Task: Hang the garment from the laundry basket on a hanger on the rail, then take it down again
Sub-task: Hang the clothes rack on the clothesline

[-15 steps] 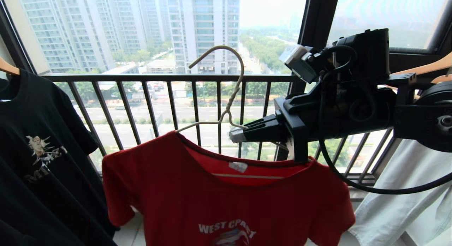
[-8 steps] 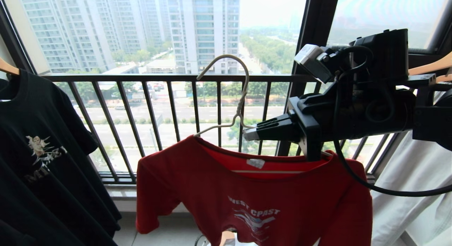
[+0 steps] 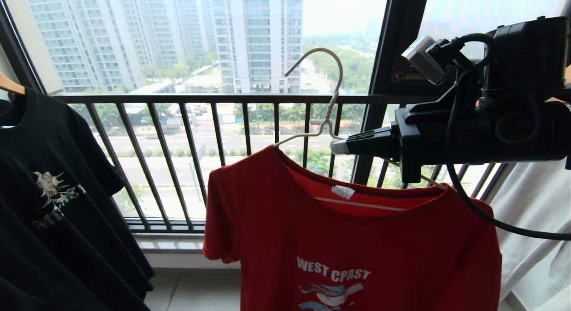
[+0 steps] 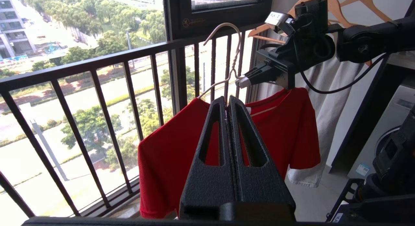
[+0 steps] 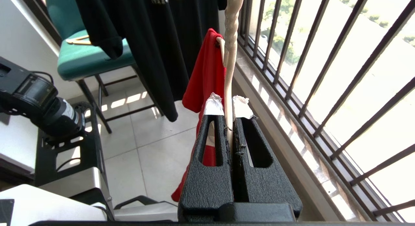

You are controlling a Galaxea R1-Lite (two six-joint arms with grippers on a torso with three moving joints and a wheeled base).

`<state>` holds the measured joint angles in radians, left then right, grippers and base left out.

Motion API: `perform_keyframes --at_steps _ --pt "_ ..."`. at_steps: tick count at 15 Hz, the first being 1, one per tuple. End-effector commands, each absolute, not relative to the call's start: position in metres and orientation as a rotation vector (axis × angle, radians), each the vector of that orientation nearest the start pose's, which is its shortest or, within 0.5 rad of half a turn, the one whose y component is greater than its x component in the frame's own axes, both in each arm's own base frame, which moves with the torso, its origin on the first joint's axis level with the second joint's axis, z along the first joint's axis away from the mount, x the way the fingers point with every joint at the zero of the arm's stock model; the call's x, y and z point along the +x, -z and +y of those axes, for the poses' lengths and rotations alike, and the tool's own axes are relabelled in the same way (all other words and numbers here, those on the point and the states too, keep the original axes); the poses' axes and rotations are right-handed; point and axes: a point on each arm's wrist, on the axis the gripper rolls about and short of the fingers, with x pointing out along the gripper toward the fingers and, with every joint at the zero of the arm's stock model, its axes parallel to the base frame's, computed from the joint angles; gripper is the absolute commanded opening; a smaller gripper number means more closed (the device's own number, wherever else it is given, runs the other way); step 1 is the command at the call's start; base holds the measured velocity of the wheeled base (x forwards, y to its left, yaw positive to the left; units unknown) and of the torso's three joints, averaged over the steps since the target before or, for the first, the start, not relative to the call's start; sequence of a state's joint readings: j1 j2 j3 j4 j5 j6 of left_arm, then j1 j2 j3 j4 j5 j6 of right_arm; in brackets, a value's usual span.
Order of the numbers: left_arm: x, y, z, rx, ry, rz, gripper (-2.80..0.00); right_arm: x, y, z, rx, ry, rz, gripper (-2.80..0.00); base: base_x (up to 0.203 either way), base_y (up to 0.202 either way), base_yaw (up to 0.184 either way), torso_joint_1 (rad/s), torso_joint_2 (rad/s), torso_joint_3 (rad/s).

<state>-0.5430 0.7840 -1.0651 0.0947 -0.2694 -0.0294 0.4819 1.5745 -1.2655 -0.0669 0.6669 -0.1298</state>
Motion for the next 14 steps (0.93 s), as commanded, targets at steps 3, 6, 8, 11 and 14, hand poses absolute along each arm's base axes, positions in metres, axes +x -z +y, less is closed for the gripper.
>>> perform_keyframes --at_steps 3,6,8,11,14 --pt "0.03 -0.345 -0.021 -0.153 0.686 -0.175 -2.8 0.218 -0.318 0.126 -0.086 -0.974 0.115 -2.8 0.0 0.0 0.0 0.0 0.0 0.0" --pt "0.032 -0.341 -0.023 -0.171 0.683 -0.156 -2.8 0.195 -0.333 0.111 -0.087 -0.855 0.058 -2.8 0.0 0.0 0.0 0.0 0.0 0.0" --pt "0.034 -0.341 -0.023 -0.174 0.653 -0.154 -2.8 0.183 -0.338 0.102 -0.091 -0.739 0.056 -2.8 0.0 0.0 0.0 0.0 0.0 0.0" --pt "0.042 -0.338 -0.027 -0.172 0.602 -0.126 -2.8 0.169 -0.345 0.091 -0.067 -0.608 0.032 -2.8 0.0 0.0 0.0 0.0 0.0 0.0" --pt "0.048 -0.337 -0.03 -0.17 0.584 -0.11 -2.8 0.157 -0.351 0.083 -0.059 -0.509 0.007 -2.8 0.0 0.0 0.0 0.0 0.0 0.0"
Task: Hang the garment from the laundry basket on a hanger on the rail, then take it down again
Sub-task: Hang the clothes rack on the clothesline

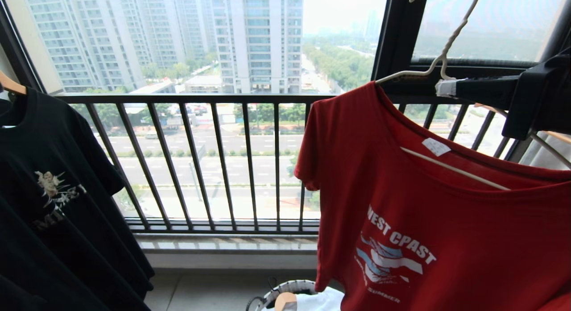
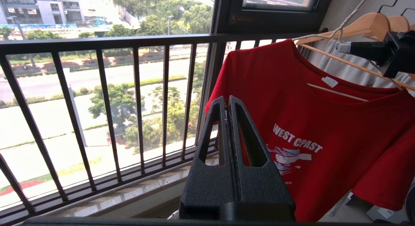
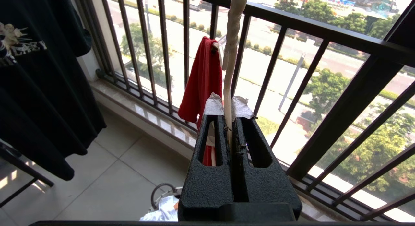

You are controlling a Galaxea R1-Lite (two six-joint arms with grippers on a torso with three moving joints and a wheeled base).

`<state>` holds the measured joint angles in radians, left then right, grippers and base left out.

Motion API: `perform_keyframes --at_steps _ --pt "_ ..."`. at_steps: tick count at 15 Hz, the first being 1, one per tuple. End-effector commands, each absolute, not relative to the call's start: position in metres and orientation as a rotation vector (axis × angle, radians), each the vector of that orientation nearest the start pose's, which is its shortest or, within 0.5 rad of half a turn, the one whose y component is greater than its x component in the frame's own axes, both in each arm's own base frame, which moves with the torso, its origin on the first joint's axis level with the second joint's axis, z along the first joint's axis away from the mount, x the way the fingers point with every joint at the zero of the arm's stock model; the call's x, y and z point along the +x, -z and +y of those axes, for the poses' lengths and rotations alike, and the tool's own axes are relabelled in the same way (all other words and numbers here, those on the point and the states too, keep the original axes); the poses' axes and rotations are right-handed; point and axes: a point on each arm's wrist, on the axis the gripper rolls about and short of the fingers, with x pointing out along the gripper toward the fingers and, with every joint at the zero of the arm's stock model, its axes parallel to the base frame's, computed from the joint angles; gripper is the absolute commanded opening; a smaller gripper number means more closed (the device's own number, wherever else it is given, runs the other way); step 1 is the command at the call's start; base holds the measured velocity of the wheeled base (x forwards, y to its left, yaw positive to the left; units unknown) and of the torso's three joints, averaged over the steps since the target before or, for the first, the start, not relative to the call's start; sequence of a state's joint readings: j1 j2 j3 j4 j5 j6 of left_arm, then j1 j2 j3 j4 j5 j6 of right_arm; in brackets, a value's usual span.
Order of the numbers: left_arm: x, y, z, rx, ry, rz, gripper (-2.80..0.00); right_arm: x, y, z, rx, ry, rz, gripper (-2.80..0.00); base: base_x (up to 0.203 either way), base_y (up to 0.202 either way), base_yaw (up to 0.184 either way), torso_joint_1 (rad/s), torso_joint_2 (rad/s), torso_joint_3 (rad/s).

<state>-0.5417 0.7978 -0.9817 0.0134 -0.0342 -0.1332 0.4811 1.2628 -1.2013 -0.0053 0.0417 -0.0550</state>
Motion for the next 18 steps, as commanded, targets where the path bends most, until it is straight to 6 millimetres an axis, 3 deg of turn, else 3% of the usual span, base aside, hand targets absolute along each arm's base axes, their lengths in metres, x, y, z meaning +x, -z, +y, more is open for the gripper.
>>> perform_keyframes --at_steps 1,10,13,18 --pt "0.051 -0.338 -0.031 -0.169 0.584 -0.102 -2.8 0.156 -0.351 0.08 -0.059 -0.493 0.009 -2.8 0.0 0.0 0.0 0.0 0.0 0.0" --pt "0.057 -0.341 -0.035 -0.177 0.583 -0.126 -2.8 0.153 -0.362 0.069 -0.048 -0.273 -0.03 -2.8 0.0 0.0 0.0 0.0 0.0 0.0" --pt "0.056 -0.341 -0.035 -0.176 0.583 -0.128 -2.8 0.15 -0.376 0.066 -0.047 -0.219 -0.076 -2.8 0.0 0.0 0.0 0.0 0.0 0.0" --pt "0.056 -0.34 -0.035 -0.176 0.583 -0.128 -2.8 0.129 -0.382 0.055 -0.036 -0.142 -0.109 -2.8 0.0 0.0 0.0 0.0 0.0 0.0"
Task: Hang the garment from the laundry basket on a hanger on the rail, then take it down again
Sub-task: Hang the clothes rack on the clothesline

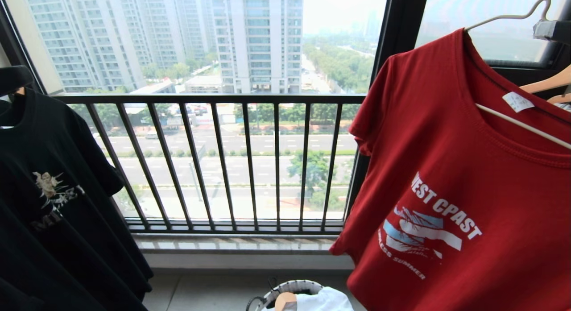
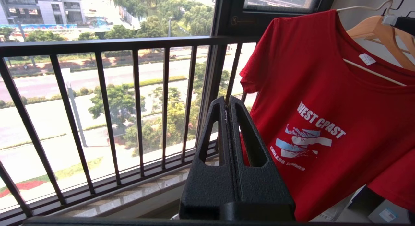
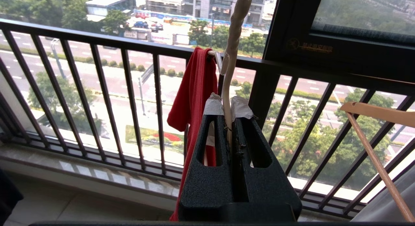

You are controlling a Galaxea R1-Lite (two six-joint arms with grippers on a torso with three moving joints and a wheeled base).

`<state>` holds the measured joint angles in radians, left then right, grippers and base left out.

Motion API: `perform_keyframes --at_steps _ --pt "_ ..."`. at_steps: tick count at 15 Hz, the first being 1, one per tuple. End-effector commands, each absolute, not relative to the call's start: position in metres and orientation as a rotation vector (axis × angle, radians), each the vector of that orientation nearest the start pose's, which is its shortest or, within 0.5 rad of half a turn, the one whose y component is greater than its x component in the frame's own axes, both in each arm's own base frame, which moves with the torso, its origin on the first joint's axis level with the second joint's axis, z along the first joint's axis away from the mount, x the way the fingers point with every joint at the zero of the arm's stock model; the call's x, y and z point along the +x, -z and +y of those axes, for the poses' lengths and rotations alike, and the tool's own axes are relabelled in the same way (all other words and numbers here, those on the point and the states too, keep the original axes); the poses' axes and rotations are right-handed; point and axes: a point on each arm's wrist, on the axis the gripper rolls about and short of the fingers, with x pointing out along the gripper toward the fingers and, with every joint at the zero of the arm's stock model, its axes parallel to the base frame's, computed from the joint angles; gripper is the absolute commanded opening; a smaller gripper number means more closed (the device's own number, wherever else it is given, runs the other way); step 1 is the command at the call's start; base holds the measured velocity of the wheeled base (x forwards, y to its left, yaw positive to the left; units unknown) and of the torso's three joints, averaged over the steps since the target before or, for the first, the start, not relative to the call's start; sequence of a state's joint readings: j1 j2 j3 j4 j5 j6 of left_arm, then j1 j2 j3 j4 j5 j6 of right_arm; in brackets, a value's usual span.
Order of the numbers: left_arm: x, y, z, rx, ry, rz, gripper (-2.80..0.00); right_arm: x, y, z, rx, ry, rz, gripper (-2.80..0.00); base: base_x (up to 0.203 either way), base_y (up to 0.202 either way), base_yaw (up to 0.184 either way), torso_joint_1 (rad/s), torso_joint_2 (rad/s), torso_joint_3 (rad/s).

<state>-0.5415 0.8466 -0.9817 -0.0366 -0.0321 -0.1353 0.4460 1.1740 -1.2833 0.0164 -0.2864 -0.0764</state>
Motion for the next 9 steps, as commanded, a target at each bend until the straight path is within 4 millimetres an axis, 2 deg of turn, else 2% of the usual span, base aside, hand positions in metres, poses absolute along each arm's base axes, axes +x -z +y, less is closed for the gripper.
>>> perform_keyframes --at_steps 1,5,9 --pt "0.056 -0.34 -0.035 -0.176 0.583 -0.127 -2.8 0.129 -0.383 0.054 -0.035 -0.127 -0.113 -2.8 0.0 0.0 0.0 0.0 0.0 0.0" --pt "0.056 -0.34 -0.034 -0.176 0.583 -0.128 -2.8 0.136 -0.383 0.046 -0.052 -0.049 -0.109 -2.8 0.0 0.0 0.0 0.0 0.0 0.0" --pt "0.056 -0.34 -0.035 -0.175 0.583 -0.125 -2.8 0.153 -0.377 0.046 -0.068 -0.012 -0.07 -2.8 0.0 0.0 0.0 0.0 0.0 0.0"
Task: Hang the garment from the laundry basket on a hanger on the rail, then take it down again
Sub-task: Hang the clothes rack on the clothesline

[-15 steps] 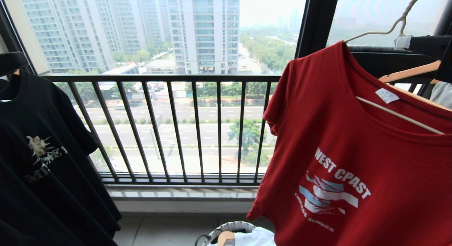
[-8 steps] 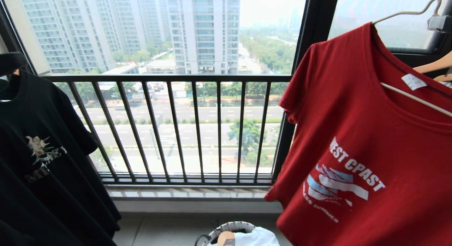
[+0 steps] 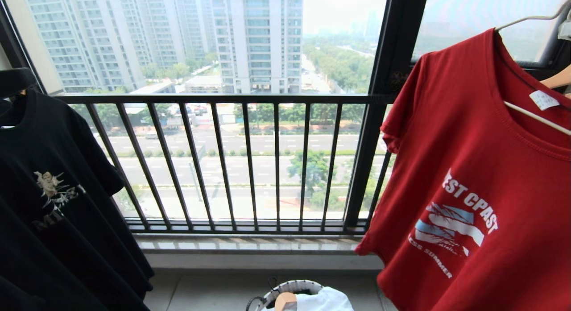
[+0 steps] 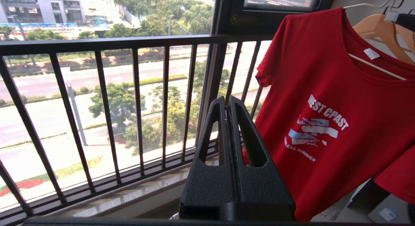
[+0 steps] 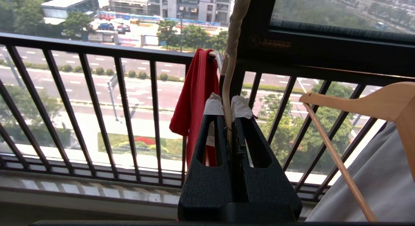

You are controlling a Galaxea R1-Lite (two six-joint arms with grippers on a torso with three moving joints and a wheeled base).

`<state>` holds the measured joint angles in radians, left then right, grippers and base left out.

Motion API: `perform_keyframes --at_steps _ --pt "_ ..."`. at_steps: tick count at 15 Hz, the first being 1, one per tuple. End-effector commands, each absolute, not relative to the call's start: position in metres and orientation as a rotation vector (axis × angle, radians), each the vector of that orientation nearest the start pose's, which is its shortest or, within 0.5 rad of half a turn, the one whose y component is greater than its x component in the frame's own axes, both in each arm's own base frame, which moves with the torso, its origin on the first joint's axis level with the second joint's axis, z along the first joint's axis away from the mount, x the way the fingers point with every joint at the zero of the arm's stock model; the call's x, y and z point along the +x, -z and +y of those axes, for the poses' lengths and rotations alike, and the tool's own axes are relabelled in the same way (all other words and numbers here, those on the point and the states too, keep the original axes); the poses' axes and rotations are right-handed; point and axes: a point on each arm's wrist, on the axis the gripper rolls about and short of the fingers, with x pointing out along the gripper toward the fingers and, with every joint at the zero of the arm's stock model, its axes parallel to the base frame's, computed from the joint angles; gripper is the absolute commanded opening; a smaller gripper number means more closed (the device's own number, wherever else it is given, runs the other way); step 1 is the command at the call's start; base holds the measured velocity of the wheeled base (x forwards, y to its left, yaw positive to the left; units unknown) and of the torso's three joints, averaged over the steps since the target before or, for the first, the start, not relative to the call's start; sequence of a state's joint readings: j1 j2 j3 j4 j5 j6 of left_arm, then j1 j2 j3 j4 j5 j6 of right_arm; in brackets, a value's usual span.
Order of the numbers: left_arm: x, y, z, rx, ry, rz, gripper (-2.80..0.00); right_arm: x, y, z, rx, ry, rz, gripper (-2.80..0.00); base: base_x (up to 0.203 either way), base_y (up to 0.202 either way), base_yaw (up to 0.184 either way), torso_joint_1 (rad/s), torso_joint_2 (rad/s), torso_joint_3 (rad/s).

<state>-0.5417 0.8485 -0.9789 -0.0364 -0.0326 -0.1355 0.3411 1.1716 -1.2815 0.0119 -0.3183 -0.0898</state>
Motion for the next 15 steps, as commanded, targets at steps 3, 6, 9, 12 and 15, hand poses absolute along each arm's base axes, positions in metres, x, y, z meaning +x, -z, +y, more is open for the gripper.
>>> perform_keyframes --at_steps 3,6,9,12,15 --pt "0.055 -0.34 -0.034 -0.176 0.583 -0.128 -2.8 0.169 -0.371 0.051 -0.089 -0.013 -0.039 -2.8 0.0 0.0 0.0 0.0 0.0 0.0" --pt "0.054 -0.34 -0.034 -0.177 0.583 -0.132 -2.8 0.186 -0.373 0.054 -0.102 0.004 -0.045 -2.8 0.0 0.0 0.0 0.0 0.0 0.0" --pt "0.054 -0.341 -0.033 -0.177 0.583 -0.134 -2.8 0.2 -0.373 0.049 -0.102 0.045 -0.046 -2.8 0.0 0.0 0.0 0.0 0.0 0.0" --pt "0.054 -0.34 -0.033 -0.177 0.584 -0.133 -2.8 0.196 -0.379 0.042 -0.093 0.073 -0.072 -2.8 0.0 0.0 0.0 0.0 0.0 0.0" --pt "0.054 -0.341 -0.033 -0.177 0.583 -0.134 -2.8 0.203 -0.376 0.042 -0.105 0.071 -0.059 -2.8 0.0 0.0 0.0 0.0 0.0 0.0"
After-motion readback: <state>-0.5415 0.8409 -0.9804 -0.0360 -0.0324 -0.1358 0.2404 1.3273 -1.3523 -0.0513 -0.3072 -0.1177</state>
